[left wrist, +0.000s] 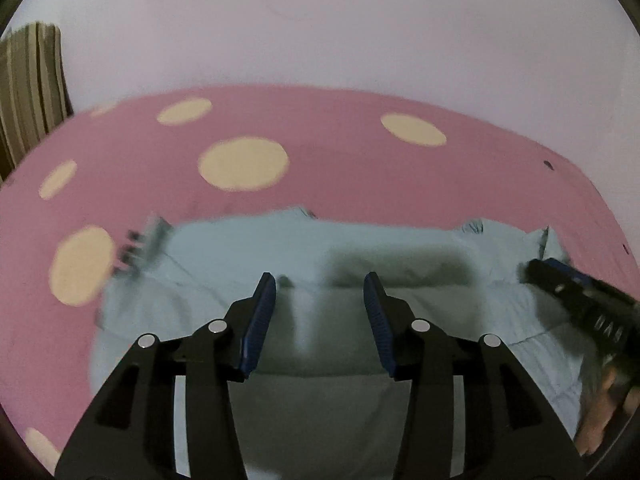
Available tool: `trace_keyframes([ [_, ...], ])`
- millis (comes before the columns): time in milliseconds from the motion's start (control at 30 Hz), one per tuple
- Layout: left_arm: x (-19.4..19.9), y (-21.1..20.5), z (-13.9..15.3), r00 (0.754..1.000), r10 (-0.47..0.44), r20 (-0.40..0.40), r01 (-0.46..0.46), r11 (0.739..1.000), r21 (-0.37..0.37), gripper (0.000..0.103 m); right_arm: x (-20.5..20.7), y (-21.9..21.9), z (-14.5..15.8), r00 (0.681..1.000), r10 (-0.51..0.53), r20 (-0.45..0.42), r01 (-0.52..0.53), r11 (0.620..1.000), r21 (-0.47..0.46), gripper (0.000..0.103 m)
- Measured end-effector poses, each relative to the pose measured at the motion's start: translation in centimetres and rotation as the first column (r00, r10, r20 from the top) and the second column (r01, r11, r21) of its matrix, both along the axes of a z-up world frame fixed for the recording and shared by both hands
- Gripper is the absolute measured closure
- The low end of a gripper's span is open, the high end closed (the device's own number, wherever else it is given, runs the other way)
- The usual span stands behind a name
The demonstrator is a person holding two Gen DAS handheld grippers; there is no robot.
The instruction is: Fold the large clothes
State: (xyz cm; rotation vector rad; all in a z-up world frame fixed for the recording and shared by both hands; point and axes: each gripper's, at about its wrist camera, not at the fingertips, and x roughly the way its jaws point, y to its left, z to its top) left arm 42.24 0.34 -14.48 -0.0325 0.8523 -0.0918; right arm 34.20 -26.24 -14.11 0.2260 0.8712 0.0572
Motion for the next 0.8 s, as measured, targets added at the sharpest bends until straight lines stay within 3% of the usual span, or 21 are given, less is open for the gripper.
trace_keyframes([
  [267,1.2,-1.4,-3.5,1.0,0.008,-0.009,-0.007,0.998,0.068,0.055,1.5,-0.3,-4.1,0.998,-0.028,-0.06,0.028,1.0,0.007,0.068],
  [433,1.5,-2.0,-3.8,1.0,0.005,-0.014,-0.004,0.993,0.117,0.055,1.7,0.2,-4.1,0.997,-0.03,-0.068,0.028,0.999,-0.03,0.068],
  [500,1.0,-1.7,-2.8,1.0,0.005,-0.019,-0.003,0.994,0.107,0.055,0.8,0.5,-2.7,0.998,-0.041,-0.048,0.038,0.998,-0.051,0.067],
  [667,-3.0,-0.2,-0.3,0.999,0.03,0.01,-0.03,0.999,-0.01,0.052,-3.2,1.4,0.2,0.999,-0.017,0.039,0.019,0.999,-0.037,0.067],
  [800,-4.6,-1.0,-1.2,1.0,0.012,0.01,-0.012,1.0,0.013,0.05,-4.5,3.1,-0.5,0.999,0.014,0.028,-0.012,0.997,-0.073,0.067],
])
